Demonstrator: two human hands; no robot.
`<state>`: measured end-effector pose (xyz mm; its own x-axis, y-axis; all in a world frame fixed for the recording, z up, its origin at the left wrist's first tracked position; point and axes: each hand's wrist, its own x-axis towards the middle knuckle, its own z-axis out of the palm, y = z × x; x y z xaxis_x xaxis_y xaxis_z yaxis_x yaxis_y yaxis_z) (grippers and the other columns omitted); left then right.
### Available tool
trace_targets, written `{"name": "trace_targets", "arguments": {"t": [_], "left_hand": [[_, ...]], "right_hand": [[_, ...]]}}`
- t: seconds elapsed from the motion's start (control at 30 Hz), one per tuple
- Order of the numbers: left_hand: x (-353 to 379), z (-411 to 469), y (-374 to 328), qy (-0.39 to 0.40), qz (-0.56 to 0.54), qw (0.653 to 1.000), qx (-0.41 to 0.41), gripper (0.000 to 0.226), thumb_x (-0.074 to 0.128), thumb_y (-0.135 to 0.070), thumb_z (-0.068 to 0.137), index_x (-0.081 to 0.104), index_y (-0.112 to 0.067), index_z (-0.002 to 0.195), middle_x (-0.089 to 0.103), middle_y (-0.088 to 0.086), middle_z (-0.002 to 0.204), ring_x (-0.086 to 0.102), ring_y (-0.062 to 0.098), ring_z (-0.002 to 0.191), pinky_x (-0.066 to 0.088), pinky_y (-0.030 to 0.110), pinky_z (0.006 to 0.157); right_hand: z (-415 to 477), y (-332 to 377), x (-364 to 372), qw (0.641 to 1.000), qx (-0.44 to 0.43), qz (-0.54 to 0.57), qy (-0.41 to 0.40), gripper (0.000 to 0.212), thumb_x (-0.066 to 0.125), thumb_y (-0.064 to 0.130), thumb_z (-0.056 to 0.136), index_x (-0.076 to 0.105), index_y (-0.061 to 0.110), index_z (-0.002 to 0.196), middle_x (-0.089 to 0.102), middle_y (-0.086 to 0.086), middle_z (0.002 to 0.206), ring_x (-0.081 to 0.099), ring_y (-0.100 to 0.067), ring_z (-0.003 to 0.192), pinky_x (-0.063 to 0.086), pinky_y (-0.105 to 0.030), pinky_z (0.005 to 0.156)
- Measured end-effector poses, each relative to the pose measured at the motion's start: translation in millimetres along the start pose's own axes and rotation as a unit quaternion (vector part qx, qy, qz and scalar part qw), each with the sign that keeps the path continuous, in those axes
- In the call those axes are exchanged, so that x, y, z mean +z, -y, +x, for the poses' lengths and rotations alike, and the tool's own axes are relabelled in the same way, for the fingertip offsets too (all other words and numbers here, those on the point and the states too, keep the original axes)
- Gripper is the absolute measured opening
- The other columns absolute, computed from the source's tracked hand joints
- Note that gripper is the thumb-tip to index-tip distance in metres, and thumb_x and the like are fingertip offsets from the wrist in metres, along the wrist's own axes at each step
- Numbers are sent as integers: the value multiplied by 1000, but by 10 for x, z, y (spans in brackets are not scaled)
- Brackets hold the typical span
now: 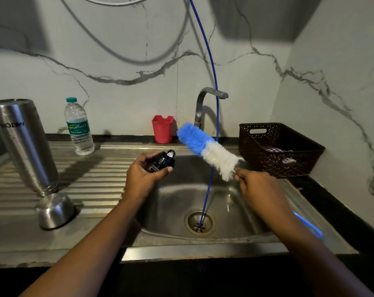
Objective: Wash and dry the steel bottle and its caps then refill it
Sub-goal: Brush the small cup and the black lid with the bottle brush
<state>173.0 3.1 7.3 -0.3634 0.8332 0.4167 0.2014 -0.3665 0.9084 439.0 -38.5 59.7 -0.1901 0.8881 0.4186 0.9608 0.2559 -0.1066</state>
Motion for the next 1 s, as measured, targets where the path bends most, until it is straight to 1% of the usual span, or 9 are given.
{"name": "trace_targets", "arguments": {"t": [0.17, 0.3, 0.43, 0.57, 0.7, 0.77, 0.87, 0.93, 1.0], "left_hand": [[-157, 112, 21, -79, -55, 995, -16, 45, 79, 3, 69, 57, -8, 107, 66, -2, 96, 63, -11, 76, 48, 8, 72], [-405, 224, 77, -123, -71, 989, -28, 47, 79, -1, 71, 50, -21, 103, 63, 8, 108, 65, 11, 96, 51, 30, 88], [-670, 305, 125, -153, -22, 987, -51, 56, 81, -2, 68, 43, -20, 105, 58, -3, 97, 58, 19, 98, 47, 37, 95], [-910, 348, 212, -150, 3, 984, -92, 68, 85, -6, 62, 46, -27, 115, 58, -2, 108, 58, 22, 106, 47, 44, 98], [-1083, 407, 271, -150, 3, 980, -134, 63, 86, -9, 60, 61, -18, 118, 67, 5, 111, 63, 25, 105, 48, 43, 98], [-1118, 396, 172, -138, -65, 977, -147, 47, 81, -10, 68, 64, -17, 111, 70, 4, 104, 66, 22, 101, 49, 34, 92], [-1039, 379, -121, -69, -180, 975, -113, 28, 72, -10, 78, 63, -17, 104, 71, -4, 86, 67, 4, 72, 45, 21, 71], [-858, 318, -246, -16, -179, 979, -98, 32, 73, -12, 71, 62, -16, 102, 71, -5, 84, 64, 2, 68, 46, 16, 64], [-587, 185, -220, 48, -114, 986, -111, 46, 76, -11, 62, 63, -10, 106, 71, -2, 88, 65, 9, 79, 48, 16, 67]], "right_hand": [[580, 202, -291, 997, -49, -9, -55, 27, 42, 26, 98, 48, 23, 124, 64, -14, 96, 61, -35, 85, 43, -34, 66], [1176, 397, -580, 992, -58, -28, -106, 25, 44, 24, 98, 50, 19, 122, 62, -16, 100, 55, -31, 79, 37, -31, 65], [1347, 521, -646, 989, -61, -3, -133, 21, 47, 20, 97, 50, 18, 117, 61, -12, 97, 49, -25, 73, 37, -32, 62], [1169, 569, -405, 990, -65, 32, -124, 22, 45, 21, 95, 50, 19, 116, 63, -18, 94, 59, -39, 83, 45, -38, 68], [928, 595, -28, 991, -67, 57, -103, 25, 45, 23, 96, 50, 18, 120, 65, -19, 93, 61, -39, 85, 44, -37, 65], [829, 578, 140, 991, -67, 67, -96, 26, 45, 25, 97, 50, 18, 122, 67, -15, 91, 63, -36, 82, 47, -37, 65], [768, 483, 257, 991, -68, 69, -95, 28, 45, 24, 97, 49, 17, 124, 67, -13, 88, 62, -32, 77, 41, -31, 59], [765, 404, 234, 991, -50, 75, -98, 27, 44, 24, 98, 50, 15, 124, 66, -15, 90, 61, -33, 79, 39, -32, 59], [772, 334, 188, 991, -21, 84, -99, 27, 42, 23, 99, 50, 15, 123, 66, -19, 95, 61, -38, 84, 42, -36, 64]]}}
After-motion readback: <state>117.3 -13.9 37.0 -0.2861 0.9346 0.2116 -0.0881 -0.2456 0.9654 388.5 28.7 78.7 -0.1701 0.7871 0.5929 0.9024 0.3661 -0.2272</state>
